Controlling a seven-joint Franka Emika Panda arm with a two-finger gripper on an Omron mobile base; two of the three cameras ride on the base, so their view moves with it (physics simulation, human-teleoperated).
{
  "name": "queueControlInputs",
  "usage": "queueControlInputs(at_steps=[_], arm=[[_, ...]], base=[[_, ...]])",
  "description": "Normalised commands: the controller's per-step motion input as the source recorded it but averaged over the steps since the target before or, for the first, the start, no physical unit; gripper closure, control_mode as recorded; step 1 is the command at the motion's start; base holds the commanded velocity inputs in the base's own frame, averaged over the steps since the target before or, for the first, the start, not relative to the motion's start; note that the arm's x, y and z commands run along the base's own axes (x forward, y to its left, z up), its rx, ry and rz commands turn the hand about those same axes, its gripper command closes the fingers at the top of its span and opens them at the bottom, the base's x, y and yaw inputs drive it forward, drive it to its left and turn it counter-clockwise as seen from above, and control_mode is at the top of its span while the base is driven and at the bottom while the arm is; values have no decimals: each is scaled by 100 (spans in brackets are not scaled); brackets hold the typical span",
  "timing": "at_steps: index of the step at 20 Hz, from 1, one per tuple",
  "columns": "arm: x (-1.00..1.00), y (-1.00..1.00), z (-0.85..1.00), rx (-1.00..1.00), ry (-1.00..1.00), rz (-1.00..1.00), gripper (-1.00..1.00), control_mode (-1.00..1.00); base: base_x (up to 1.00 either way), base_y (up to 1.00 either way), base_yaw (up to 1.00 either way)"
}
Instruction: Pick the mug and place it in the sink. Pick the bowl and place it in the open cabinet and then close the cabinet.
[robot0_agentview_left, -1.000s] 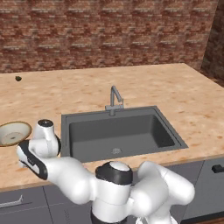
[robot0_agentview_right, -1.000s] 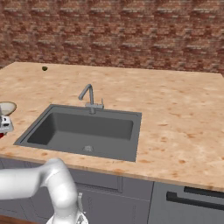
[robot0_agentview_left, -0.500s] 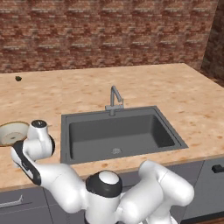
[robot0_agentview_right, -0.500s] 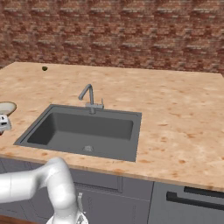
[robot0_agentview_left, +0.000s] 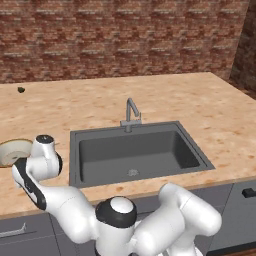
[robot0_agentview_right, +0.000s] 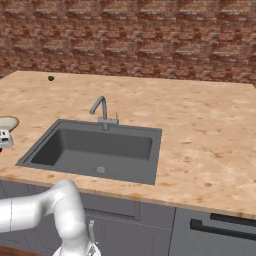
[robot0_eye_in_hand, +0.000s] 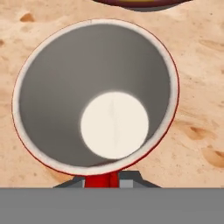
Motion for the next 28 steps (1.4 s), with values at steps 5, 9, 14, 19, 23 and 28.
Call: queueControlInputs(at_steps=[5,9,14,19,23,28], arm=[[-2,2,0,0,0,-6,100,-100],[-6,-2,24,-2,-5,-21,100,-100],[-2,-3,51,-5,-4,-23,100,-100],[0,-58,21,0,0,-10,100,-100],[0,-79,6,0,0,-15,100,-100],[0,-80,4,0,0,-19,100,-100]], base=[[0,0,0],[0,0,0],[0,0,0],[0,0,0],[0,0,0],[0,0,0]])
